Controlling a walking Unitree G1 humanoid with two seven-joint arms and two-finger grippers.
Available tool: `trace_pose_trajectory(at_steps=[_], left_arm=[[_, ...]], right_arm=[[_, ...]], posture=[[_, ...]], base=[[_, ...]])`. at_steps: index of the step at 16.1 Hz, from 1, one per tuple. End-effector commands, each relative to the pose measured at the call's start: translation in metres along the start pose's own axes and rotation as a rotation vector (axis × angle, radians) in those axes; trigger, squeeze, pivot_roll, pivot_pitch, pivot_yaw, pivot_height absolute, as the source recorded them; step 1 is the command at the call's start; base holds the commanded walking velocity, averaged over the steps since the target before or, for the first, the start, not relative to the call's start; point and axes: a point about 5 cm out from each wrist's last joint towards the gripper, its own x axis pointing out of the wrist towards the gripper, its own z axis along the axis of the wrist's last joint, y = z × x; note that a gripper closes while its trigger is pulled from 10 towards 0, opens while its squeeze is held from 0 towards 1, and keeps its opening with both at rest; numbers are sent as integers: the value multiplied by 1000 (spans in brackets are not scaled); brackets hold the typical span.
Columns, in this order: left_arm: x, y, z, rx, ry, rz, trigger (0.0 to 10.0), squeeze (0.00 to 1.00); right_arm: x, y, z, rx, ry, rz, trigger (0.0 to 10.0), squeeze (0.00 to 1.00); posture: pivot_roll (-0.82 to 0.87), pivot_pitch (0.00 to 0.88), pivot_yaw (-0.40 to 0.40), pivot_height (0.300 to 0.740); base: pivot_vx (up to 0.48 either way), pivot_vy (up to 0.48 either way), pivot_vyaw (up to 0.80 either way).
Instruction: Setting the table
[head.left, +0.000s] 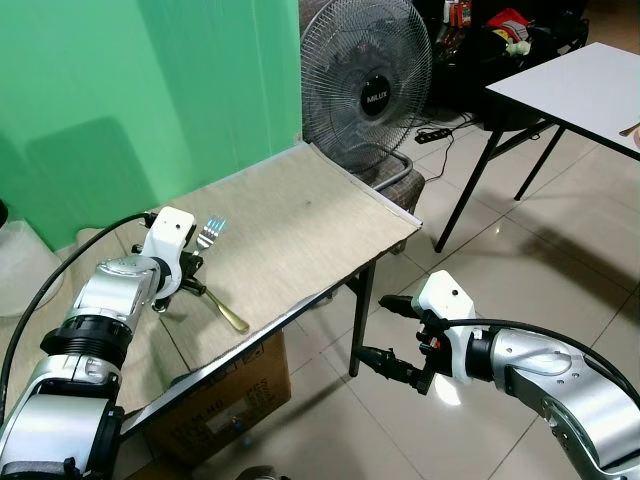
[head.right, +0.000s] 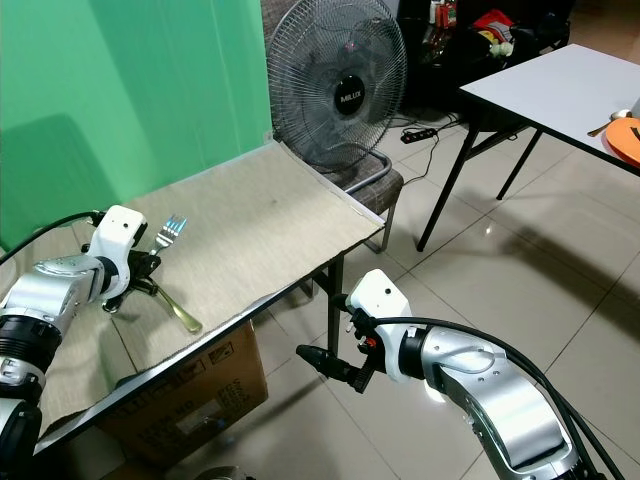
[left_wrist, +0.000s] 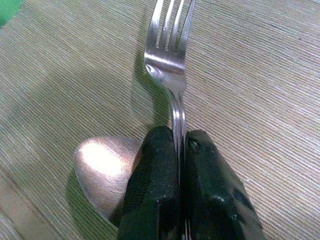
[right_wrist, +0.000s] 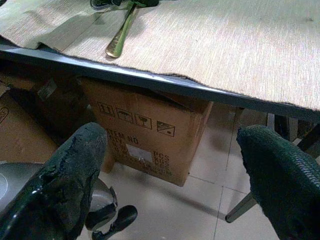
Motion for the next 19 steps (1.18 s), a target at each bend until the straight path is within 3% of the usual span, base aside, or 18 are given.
trace_pose_trajectory(at_steps=[1, 6, 9, 11, 12, 13, 15, 16, 17, 18, 19], left_arm=[[3, -5, -2, 3, 15, -23, 0, 0], [3, -8, 5, 13, -34, -32, 0, 0], [-11, -2, 32, -3, -214, -60, 0, 0], [-32, 4, 63, -54, -391, -96, 0, 0], [-43, -4, 73, -59, -518, -93, 0, 0], [-62, -25, 81, -40, -654, -118, 0, 0], [-74, -48, 75, 2, -697, -134, 0, 0], [-82, -72, 64, -43, -725, -116, 0, 0], [-83, -80, 62, -62, -736, -105, 0, 0], [-76, -89, 45, -73, -700, -35, 10000, 0], [-75, -94, 36, -47, -662, -15, 10000, 0]], right_arm=[[0, 2, 5, -20, -10, 17, 10000, 0], [-1, 0, 8, -32, -20, 3, 10000, 0], [-3, -11, 21, -14, -108, -96, 10000, 0], [-5, -24, 39, -8, -220, -237, 10000, 0], [-6, -25, 36, 30, -263, -314, 10000, 0], [-8, -22, 32, 80, -299, -374, 10000, 0], [-6, -15, 26, 132, -312, -428, 10000, 0], [-13, -11, 27, 192, -356, -541, 10000, 0], [-18, -12, 26, 203, -368, -571, 10000, 0], [-25, -13, 18, 211, -353, -658, 10000, 0], [-29, -16, 18, 213, -343, -727, 10000, 0]], posture=[[24, 0, 25, 740], [25, 0, 16, 740], [65, 0, -8, 740], [54, 0, 5, 740], [73, 0, 2, 740], [75, 0, -9, 740], [69, 0, -11, 740], [36, 0, 18, 740], [19, 0, 25, 740], [12, 0, 12, 740], [12, 0, -5, 740]], base=[[0, 0, 0], [0, 0, 0], [0, 0, 0], [0, 0, 0], [0, 0, 0], [0, 0, 0], [0, 0, 0], [0, 0, -763], [0, 0, -763], [0, 0, -763], [0, 0, -763]])
